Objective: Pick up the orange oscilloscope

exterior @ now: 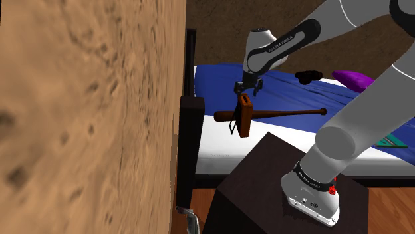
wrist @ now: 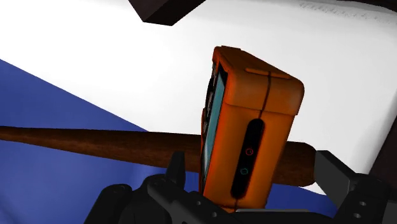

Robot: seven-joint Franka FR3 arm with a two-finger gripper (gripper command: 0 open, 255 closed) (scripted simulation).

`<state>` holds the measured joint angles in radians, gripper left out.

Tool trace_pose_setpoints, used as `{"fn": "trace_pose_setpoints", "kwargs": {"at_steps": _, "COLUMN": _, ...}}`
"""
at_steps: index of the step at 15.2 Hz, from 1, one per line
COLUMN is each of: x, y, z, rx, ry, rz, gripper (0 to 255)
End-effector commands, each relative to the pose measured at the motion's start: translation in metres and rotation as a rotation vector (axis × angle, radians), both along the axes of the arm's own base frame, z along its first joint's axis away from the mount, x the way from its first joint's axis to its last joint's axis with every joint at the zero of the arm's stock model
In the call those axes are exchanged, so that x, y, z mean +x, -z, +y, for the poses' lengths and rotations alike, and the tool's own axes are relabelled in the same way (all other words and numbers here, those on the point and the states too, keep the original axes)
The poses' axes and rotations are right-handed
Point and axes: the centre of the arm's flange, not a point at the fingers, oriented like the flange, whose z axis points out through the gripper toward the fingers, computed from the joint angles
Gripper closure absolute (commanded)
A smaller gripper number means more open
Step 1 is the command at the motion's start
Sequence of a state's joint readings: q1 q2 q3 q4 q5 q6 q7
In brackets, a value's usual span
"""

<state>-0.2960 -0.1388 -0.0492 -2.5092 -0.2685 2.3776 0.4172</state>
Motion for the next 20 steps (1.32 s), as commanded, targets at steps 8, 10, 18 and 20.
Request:
{"fn": "trace_pose_setpoints", "kwargs": {"at_steps": 8, "x": 0.002, "y": 0.051, "z": -0.006, "rx": -0.006, "ry": 0.017, "rz": 0.0, "gripper": 0}}
{"fn": "trace_pose_setpoints", "kwargs": {"at_steps": 10, "x": 0.002, "y": 0.051, "z": -0.006, "rx": -0.006, "ry": 0.017, "rz": 0.0, "gripper": 0}}
{"fn": "trace_pose_setpoints", "kwargs": {"at_steps": 18, "x": 0.002, "y": 0.05, "z": -0.006, "rx": -0.006, "ry": 0.017, "rz": 0.0, "gripper": 255}}
{"fn": "trace_pose_setpoints", "kwargs": {"at_steps": 20, "x": 0.002, "y": 0.051, "z": -0.006, "rx": -0.006, "ry": 0.017, "rz": 0.0, "gripper": 255}}
